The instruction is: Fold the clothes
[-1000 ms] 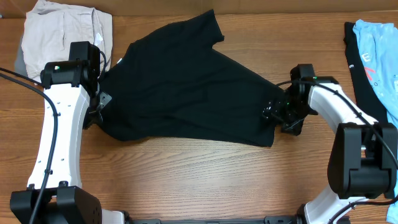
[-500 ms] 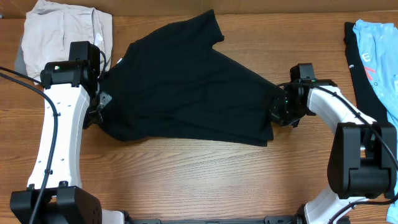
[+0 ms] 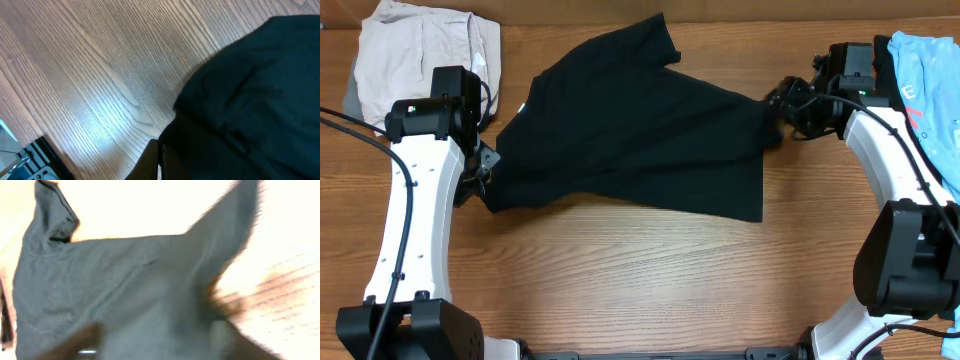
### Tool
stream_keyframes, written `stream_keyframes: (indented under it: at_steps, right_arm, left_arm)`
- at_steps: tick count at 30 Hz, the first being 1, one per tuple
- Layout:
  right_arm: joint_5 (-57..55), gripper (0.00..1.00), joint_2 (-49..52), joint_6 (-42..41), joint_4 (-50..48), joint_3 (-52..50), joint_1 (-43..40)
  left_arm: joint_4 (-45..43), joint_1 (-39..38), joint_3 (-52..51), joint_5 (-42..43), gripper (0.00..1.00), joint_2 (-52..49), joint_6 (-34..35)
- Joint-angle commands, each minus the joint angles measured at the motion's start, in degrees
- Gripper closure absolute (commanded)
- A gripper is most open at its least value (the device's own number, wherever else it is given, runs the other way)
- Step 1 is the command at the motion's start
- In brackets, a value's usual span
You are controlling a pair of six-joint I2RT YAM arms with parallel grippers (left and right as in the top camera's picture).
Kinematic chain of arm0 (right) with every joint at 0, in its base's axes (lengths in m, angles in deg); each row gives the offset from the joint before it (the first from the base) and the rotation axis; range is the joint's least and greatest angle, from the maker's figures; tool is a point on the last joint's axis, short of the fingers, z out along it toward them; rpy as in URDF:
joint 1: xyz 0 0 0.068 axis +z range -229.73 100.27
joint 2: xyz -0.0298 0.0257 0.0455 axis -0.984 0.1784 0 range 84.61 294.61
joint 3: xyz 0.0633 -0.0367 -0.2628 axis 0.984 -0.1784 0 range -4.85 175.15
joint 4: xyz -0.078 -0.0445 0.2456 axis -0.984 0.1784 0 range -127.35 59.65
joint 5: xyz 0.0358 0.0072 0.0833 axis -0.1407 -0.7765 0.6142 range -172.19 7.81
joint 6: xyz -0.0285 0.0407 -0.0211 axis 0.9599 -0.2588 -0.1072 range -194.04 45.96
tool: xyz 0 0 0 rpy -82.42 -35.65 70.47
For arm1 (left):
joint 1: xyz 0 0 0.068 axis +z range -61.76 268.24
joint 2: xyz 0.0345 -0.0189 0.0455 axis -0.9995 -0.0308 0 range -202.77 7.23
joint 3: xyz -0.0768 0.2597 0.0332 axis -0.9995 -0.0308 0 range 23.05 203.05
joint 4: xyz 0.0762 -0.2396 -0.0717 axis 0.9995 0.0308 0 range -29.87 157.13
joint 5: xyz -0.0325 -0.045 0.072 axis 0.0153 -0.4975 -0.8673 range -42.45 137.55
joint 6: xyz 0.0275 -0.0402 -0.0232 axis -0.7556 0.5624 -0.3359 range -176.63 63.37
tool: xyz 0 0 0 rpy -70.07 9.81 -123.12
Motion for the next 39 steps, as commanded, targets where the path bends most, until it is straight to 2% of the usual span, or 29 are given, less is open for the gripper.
stream_keyframes:
  at_steps: [1, 9, 14, 21, 25, 39]
  right_arm:
    - [-2.71, 0.00, -0.02, 0.15, 3.65, 0.87, -0.07]
    - [-2.43, 0.00, -0.02, 2.14, 25.81, 1.49, -1.22]
    - [-2.47, 0.06, -0.02, 5.16, 35.26, 0.09, 0.50]
    - [-3.21, 0.16, -0.02, 4.96, 28.50, -8.13, 5.97]
    - [-6.62, 0.17, -0.02, -0.09, 23.08, -12.85, 7.91]
    - [-4.33, 0.36, -0.02, -0.11, 14.51, -20.92, 8.15]
  left_arm:
    - [0.52, -0.26, 0.37, -0.22, 0.96, 0.74, -0.57]
    - [0.55, -0.26, 0.37, -0.20, 0.96, 0.74, -1.14]
    - [0.13, -0.26, 0.37, -0.20, 0.96, 0.74, -1.14]
    - [-0.07, -0.26, 0.37, 0.87, 0.96, 0.74, -1.16]
    - [0.00, -0.26, 0.37, 1.09, 0.96, 0.74, -1.86]
    - [-0.04, -0.26, 0.37, 1.09, 0.96, 0.74, -2.01]
